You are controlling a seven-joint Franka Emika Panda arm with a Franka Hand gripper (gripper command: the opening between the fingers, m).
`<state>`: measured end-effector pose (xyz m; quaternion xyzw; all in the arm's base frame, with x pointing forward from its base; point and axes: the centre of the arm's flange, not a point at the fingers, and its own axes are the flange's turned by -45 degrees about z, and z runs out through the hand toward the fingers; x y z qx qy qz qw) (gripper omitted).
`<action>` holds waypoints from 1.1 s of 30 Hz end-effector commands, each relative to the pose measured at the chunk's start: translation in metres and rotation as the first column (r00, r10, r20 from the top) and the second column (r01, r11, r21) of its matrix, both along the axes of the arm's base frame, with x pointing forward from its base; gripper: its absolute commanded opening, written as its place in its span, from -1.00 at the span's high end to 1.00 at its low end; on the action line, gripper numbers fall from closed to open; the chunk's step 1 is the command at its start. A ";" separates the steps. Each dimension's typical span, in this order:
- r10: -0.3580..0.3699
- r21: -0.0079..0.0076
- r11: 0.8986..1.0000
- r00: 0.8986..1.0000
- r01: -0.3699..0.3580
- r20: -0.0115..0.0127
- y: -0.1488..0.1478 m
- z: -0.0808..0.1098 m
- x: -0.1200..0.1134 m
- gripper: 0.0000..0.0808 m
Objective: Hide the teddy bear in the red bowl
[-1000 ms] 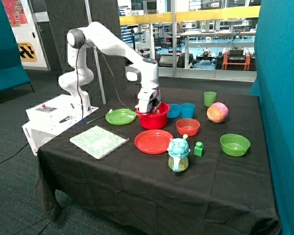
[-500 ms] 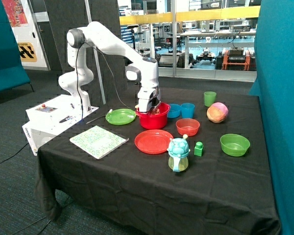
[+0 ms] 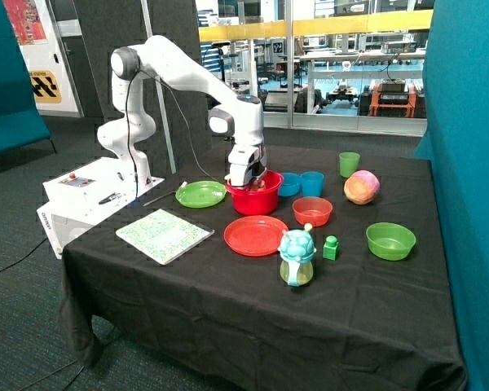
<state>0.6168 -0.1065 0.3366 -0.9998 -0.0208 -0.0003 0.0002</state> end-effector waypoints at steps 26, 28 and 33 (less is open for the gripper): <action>0.043 0.000 0.999 0.999 -0.043 -0.001 0.009 0.023 -0.005 -0.92; 0.045 0.000 0.999 0.999 -0.045 -0.001 0.009 0.027 -0.005 -0.90; 0.057 0.000 0.998 0.998 -0.057 -0.001 0.008 0.044 -0.003 -0.82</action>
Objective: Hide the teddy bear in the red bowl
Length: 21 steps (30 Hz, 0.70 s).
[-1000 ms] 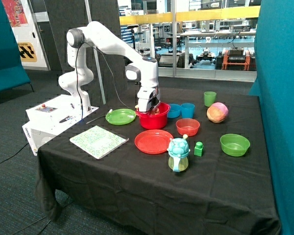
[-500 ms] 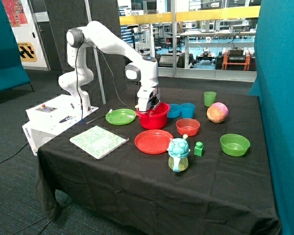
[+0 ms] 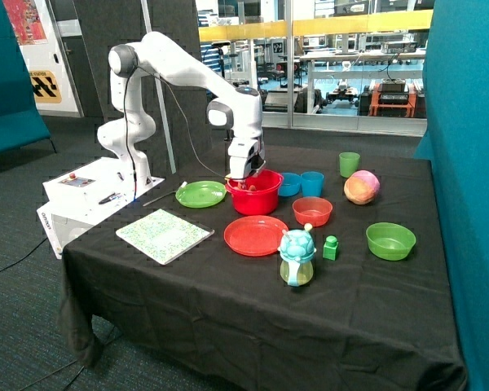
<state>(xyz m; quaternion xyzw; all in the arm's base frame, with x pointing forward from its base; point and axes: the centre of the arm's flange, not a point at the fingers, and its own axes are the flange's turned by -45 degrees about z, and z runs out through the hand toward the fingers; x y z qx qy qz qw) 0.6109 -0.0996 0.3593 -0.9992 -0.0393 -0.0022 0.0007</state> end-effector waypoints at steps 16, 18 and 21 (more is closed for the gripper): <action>0.086 -0.002 0.996 0.996 -0.086 -0.004 0.017 0.064 -0.030 -0.73; 0.091 -0.002 0.996 0.996 -0.091 -0.004 0.019 0.067 -0.037 -0.73; 0.092 -0.002 0.996 0.996 -0.092 -0.004 0.023 0.072 -0.048 -0.72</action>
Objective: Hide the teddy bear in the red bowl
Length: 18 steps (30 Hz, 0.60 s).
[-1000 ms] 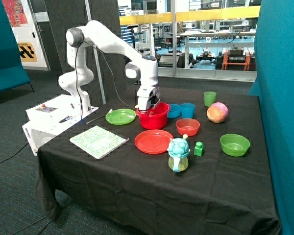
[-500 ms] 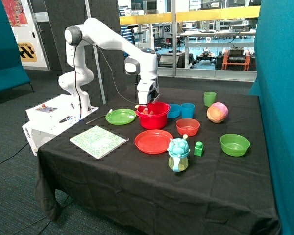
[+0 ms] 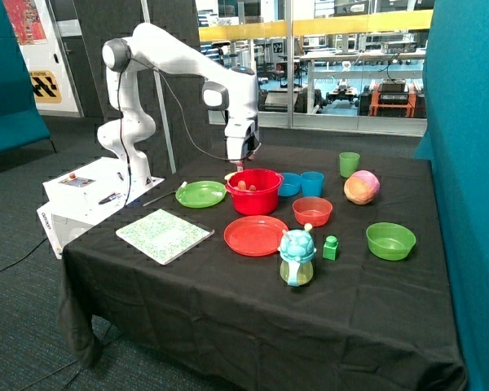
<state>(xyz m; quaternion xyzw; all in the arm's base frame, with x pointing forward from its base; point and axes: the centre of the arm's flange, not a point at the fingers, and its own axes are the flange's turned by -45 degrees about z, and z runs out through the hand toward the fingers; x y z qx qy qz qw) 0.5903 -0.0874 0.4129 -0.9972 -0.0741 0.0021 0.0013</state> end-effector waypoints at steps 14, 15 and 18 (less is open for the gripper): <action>-0.018 -0.002 1.000 1.000 0.018 0.004 0.019 0.025 -0.083 -0.67; -0.016 -0.002 1.000 1.000 0.016 0.004 0.020 0.024 -0.088 -0.67; -0.014 -0.002 1.000 1.000 0.014 0.004 0.027 0.020 -0.102 -0.66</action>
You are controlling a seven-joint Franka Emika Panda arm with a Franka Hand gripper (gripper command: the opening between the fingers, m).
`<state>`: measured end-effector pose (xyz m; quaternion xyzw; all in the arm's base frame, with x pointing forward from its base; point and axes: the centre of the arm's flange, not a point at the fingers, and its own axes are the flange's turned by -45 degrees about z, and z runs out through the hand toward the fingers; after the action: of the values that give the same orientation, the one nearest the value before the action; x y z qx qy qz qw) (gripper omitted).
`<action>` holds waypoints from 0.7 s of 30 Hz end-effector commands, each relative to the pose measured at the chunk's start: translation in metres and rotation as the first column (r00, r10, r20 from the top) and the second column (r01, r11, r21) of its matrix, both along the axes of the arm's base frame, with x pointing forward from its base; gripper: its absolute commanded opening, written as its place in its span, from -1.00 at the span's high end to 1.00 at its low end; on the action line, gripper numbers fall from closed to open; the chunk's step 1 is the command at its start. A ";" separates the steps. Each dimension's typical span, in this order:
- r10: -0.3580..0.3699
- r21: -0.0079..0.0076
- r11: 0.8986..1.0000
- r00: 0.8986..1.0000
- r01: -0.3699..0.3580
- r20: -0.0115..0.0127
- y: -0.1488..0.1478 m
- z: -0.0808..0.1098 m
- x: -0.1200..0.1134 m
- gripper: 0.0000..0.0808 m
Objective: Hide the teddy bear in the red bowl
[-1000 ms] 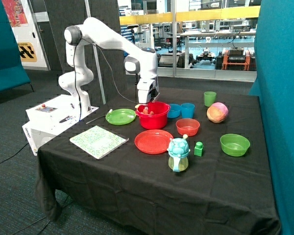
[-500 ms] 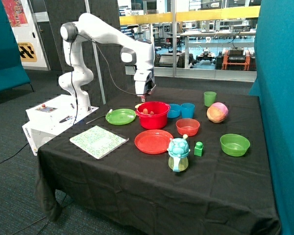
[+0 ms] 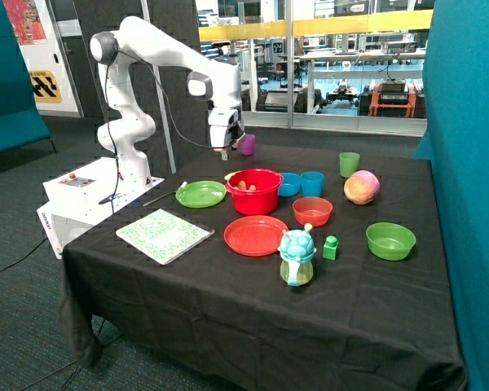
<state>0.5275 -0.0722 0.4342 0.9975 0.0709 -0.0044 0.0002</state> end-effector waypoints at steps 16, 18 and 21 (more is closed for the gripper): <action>0.115 0.001 0.993 0.993 -0.115 0.009 0.069 -0.031 -0.105 -0.63; 0.115 0.001 0.993 0.993 -0.115 0.009 0.074 -0.036 -0.112 -0.65; 0.106 0.001 0.994 0.994 -0.106 0.009 0.074 -0.047 -0.121 -0.65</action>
<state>0.4396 -0.0181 0.4082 0.9942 0.1077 -0.0001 0.0022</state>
